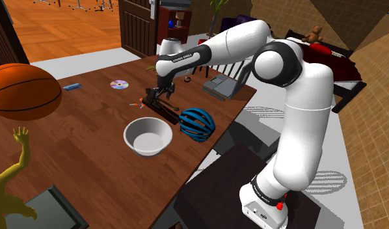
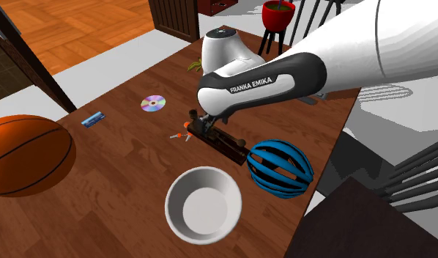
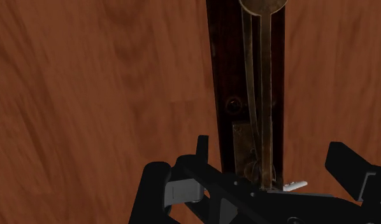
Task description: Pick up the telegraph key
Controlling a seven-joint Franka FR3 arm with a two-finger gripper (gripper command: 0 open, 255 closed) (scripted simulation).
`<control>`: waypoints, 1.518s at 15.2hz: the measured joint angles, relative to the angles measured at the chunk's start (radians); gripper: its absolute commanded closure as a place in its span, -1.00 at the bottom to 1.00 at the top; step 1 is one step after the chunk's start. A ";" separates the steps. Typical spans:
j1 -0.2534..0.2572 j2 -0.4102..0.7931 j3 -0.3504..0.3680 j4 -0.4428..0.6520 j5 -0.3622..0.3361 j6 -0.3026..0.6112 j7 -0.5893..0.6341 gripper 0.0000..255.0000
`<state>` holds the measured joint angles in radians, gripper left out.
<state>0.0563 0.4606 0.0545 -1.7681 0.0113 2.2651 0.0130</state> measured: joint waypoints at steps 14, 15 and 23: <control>0.000 0.006 0.000 0.002 0.000 0.003 0.000 1.00; 0.000 -0.001 0.000 0.005 0.000 -0.006 0.000 1.00; 0.000 -0.054 0.002 0.037 0.002 -0.091 0.002 1.00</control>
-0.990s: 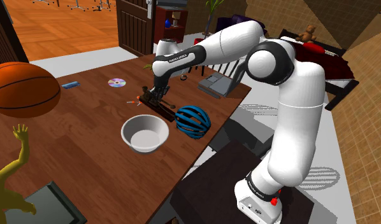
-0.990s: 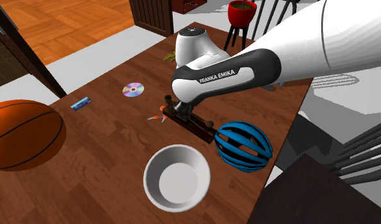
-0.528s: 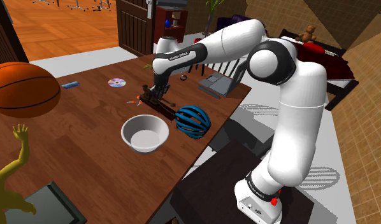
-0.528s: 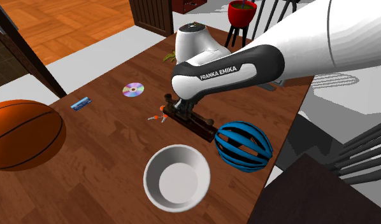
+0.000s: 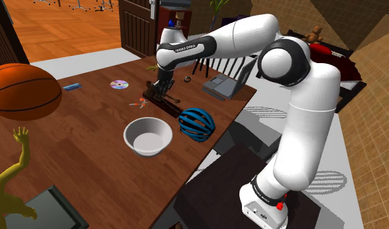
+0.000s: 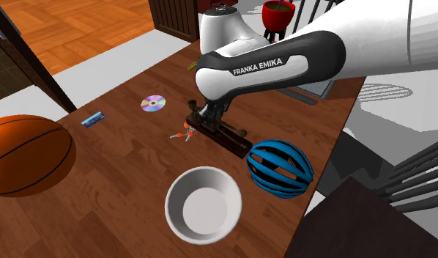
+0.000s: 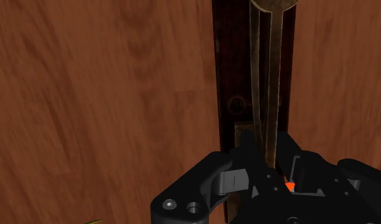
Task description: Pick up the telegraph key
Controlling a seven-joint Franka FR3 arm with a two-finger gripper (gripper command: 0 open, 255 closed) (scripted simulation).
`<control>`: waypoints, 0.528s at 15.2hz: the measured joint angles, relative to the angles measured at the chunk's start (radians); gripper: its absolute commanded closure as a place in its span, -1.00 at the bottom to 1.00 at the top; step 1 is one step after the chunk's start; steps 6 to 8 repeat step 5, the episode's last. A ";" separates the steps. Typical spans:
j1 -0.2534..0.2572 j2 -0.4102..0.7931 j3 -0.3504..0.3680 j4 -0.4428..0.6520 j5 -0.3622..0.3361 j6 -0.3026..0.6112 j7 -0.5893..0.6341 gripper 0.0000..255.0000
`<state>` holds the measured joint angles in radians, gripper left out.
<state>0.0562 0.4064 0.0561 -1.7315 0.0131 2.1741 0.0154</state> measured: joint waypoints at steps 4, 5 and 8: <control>-0.001 -0.018 0.000 0.028 0.001 -0.046 -0.001 1.00; -0.002 -0.023 0.000 0.029 0.001 -0.052 -0.001 1.00; -0.002 -0.023 0.000 0.029 0.001 -0.052 -0.001 1.00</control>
